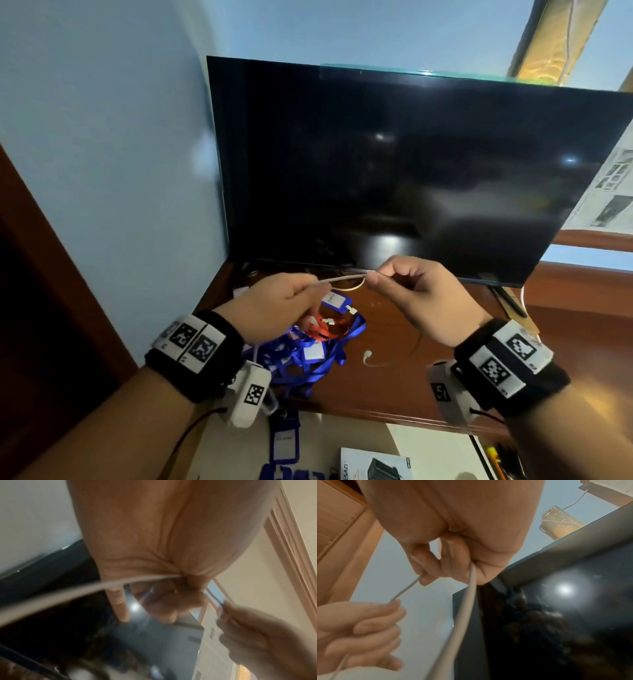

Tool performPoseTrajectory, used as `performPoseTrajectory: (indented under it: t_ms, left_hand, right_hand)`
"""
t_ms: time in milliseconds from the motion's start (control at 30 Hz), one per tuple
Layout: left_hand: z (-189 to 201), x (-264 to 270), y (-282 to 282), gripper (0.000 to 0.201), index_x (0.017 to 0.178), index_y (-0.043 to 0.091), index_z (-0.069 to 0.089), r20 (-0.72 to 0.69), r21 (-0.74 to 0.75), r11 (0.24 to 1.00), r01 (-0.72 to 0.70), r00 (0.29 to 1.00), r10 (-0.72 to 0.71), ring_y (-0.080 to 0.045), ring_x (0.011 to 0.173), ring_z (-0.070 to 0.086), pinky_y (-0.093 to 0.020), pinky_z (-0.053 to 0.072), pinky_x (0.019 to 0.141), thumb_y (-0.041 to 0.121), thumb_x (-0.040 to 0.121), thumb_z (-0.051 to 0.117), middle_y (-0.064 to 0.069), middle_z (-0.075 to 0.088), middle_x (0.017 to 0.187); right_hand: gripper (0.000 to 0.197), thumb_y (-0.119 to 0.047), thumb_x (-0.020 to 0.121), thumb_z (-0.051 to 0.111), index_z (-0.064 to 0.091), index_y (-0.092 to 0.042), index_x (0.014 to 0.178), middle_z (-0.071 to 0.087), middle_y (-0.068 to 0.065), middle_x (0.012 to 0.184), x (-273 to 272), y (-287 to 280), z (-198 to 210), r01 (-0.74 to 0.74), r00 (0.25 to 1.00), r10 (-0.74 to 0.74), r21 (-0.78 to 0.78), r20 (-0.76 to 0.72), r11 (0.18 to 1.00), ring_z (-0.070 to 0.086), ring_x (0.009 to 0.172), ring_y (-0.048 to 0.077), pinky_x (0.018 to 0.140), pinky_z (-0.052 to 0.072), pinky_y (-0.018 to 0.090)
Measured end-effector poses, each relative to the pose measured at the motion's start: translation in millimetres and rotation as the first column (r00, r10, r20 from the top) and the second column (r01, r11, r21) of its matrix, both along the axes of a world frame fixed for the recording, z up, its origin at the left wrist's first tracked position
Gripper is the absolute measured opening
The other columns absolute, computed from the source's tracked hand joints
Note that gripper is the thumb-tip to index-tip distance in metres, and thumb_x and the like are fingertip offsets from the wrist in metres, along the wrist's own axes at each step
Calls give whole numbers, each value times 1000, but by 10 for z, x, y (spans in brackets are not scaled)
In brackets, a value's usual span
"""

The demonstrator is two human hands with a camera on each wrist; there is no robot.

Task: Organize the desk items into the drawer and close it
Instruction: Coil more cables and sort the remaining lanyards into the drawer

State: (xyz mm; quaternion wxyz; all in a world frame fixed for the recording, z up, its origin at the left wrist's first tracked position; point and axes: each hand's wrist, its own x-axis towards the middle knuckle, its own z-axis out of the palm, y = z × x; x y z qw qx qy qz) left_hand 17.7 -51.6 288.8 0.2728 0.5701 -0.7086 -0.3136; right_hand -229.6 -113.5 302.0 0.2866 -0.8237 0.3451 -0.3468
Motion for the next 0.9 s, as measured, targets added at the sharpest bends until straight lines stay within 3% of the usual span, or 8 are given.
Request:
performPoseTrajectory:
  t_ms: [100, 200, 300, 400, 500, 600, 700, 900]
  left_hand:
    - [44, 412, -22, 45, 78, 25, 57, 3, -98, 987, -128, 992, 129, -17, 61, 48, -50, 50, 71, 55, 107, 39, 4, 50, 65]
    - [87, 857, -9, 43, 81, 24, 63, 91, -114, 954, -279, 953, 289, -11, 62, 54, -39, 49, 70, 53, 105, 42, 5, 58, 68]
    - [65, 915, -19, 18, 113, 40, 66, 321, -38, 956, -290, 903, 287, -11, 101, 65, -41, 55, 94, 50, 99, 59, 7, 70, 111]
    - [10, 467, -18, 67, 147, 47, 41, 365, -9, 987, -163, 918, 155, -9, 134, 49, -38, 44, 112, 54, 88, 73, 11, 51, 145]
    - [27, 3, -9, 25, 121, 39, 63, 171, 75, 997, 7, 985, -20, -1, 99, 66, -31, 54, 92, 52, 100, 60, 13, 72, 110]
    - [99, 28, 3, 36, 88, 28, 68, 76, 80, 995, 53, 995, -59, -7, 77, 67, -30, 54, 78, 52, 105, 47, 8, 69, 82]
    - [149, 257, 1, 34, 84, 32, 69, 67, -2, 1000, 6, 998, -5, 0, 80, 66, -17, 48, 73, 47, 106, 47, 19, 70, 87]
    - [175, 311, -102, 33, 87, 28, 65, 83, -223, 965, -137, 984, 158, -2, 51, 51, -18, 38, 55, 43, 109, 44, 15, 56, 56]
  right_hand:
    - [27, -44, 94, 66, 70, -24, 77, 64, -7, 66, -309, -72, -117, 43, 991, -43, -2, -123, 999, 54, 59, 3, 62, 46, 26]
    - [32, -48, 93, 60, 71, -25, 74, 59, -14, 60, -563, -65, -256, 101, 977, -95, 21, -189, 995, 52, 57, 5, 60, 41, 19]
    - [33, -47, 95, 56, 69, -24, 74, 54, -19, 57, -496, -14, -302, 126, 972, -119, 20, -203, 992, 49, 55, 2, 59, 37, 14]
    - [38, -48, 98, 52, 65, -22, 72, 55, -13, 62, -148, 55, -244, 32, 978, -36, -20, -204, 999, 49, 58, 1, 58, 36, 15]
    - [39, -31, 103, 57, 55, -30, 64, 56, -24, 58, 120, 109, -123, -28, 985, 25, -15, -170, 1000, 51, 56, -2, 56, 35, 11]
    - [36, -37, 101, 58, 63, -21, 70, 58, -18, 57, 74, 114, -89, -38, 991, 42, 37, -131, 999, 51, 52, 0, 55, 37, 15]
    - [43, -51, 98, 55, 64, -16, 76, 68, 0, 61, -95, 131, -194, -28, 988, 50, 146, -149, 989, 62, 53, 16, 59, 50, 35]
    - [44, -55, 96, 52, 57, -19, 70, 62, 5, 56, -1, 358, -329, -86, 988, 130, 396, -88, 914, 59, 50, 21, 55, 49, 31]
